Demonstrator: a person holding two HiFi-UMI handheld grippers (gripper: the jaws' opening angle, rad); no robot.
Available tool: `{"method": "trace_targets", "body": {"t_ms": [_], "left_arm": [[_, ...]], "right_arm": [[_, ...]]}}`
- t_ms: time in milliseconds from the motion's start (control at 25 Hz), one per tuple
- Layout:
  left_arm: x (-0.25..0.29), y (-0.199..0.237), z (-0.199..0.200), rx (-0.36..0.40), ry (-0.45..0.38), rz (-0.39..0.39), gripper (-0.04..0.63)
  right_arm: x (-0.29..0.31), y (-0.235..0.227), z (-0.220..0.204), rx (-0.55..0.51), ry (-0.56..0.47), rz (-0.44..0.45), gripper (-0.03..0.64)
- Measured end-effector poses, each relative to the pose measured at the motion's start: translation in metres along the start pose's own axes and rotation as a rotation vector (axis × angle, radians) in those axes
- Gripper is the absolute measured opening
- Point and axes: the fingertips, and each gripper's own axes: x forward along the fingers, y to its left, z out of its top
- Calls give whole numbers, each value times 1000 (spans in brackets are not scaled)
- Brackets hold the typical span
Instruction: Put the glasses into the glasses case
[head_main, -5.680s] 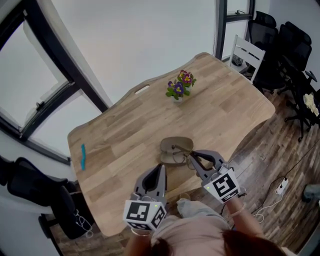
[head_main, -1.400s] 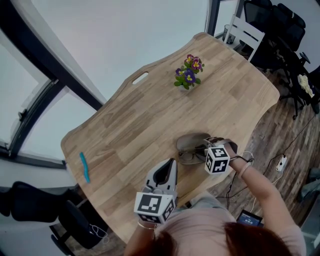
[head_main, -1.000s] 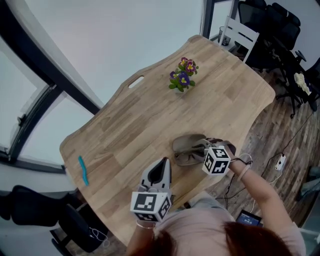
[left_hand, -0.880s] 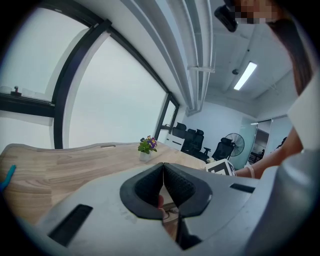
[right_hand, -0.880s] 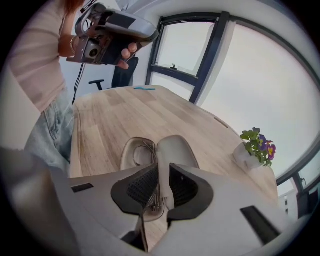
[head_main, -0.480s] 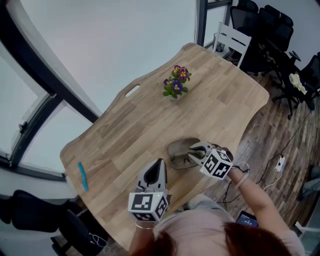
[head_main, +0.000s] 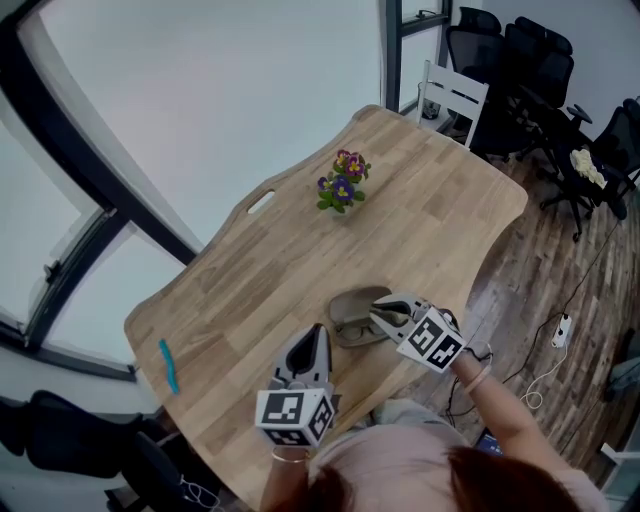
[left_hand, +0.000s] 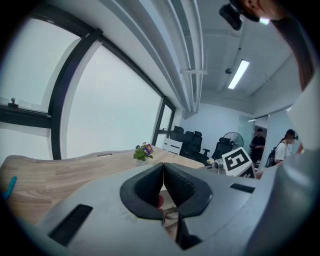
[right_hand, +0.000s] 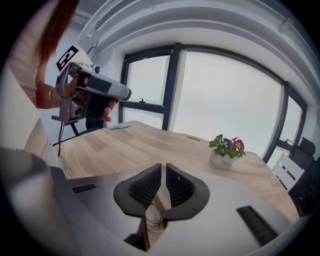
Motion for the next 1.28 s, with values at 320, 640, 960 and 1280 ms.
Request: {"method": "trace_targets", "body": {"t_ms": [320,640,960,1280], "left_arm": [[-2,-15,10,20,-19,-4,2],[-4,-29,19,37,-43,-3,2],[-5,-43,26,55,-59,-9,2],[-6,-55,34,72,-83,-22,2]], "right_arm": [[-29,-5,26,67,-112,-58,20],[-62,-9,45,127,-211,-116,9],[-92,-18,58,166,-290,-183,3],[-116,-21,69,174,-358,-232,1]]}}
